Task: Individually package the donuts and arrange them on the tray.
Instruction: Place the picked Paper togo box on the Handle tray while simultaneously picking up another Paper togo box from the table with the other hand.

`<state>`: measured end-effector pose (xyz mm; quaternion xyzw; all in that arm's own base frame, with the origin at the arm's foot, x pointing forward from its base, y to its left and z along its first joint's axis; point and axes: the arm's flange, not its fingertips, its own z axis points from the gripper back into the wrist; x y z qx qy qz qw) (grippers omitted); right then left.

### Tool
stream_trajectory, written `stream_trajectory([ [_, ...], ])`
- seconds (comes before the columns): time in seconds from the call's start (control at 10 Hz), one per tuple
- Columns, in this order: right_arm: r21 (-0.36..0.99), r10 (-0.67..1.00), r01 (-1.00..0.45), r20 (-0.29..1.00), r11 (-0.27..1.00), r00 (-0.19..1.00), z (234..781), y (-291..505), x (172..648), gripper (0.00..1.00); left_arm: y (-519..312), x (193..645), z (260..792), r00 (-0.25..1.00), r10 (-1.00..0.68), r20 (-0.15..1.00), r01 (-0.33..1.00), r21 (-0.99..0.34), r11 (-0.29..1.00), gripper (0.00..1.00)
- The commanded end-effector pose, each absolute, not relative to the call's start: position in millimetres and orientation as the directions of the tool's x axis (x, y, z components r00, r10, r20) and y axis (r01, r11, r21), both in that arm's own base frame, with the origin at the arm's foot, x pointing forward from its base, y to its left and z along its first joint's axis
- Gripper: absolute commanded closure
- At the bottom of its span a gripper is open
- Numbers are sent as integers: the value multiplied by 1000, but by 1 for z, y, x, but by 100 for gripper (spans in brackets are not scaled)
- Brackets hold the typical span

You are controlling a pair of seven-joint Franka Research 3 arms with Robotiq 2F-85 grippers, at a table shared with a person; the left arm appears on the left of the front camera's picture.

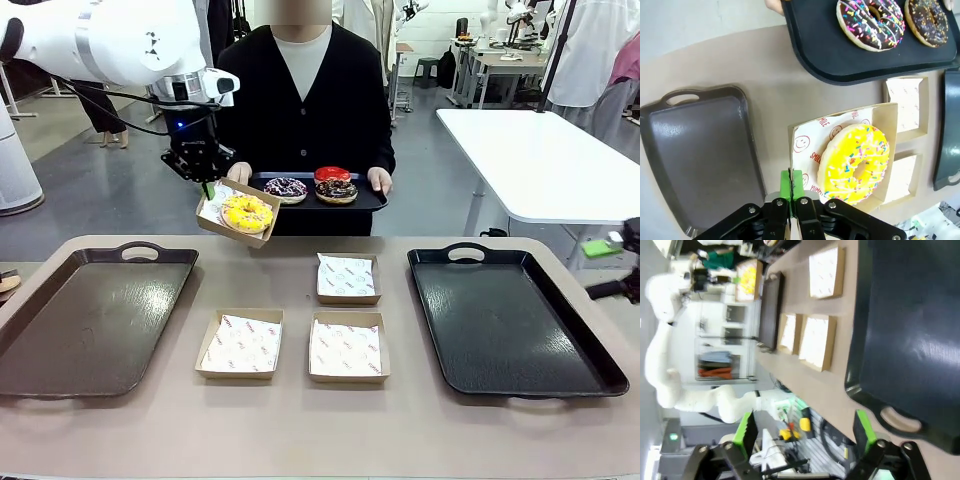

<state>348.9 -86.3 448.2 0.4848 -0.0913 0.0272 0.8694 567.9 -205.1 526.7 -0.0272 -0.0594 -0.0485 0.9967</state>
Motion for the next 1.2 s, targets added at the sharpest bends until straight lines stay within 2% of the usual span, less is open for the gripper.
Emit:
stream_trajectory([
  [0.0,765,17,-87,99,638,995,503,-28,407,0,-153,542,545,991,-72,117,83,-99,992,99],
  [0.3,627,-65,-9,95,779,993,539,42,492,0,-90,514,537,995,-23,93,36,-146,989,99],
  [0.4,566,-79,6,106,824,991,534,71,522,0,-71,507,529,996,-18,88,31,-151,988,99],
  [0.6,427,-55,7,102,904,993,513,122,554,0,-45,496,521,997,6,80,7,-165,986,99],
  [1.1,193,27,-39,62,980,998,445,217,565,0,-6,503,486,998,57,15,-53,-211,976,99],
])
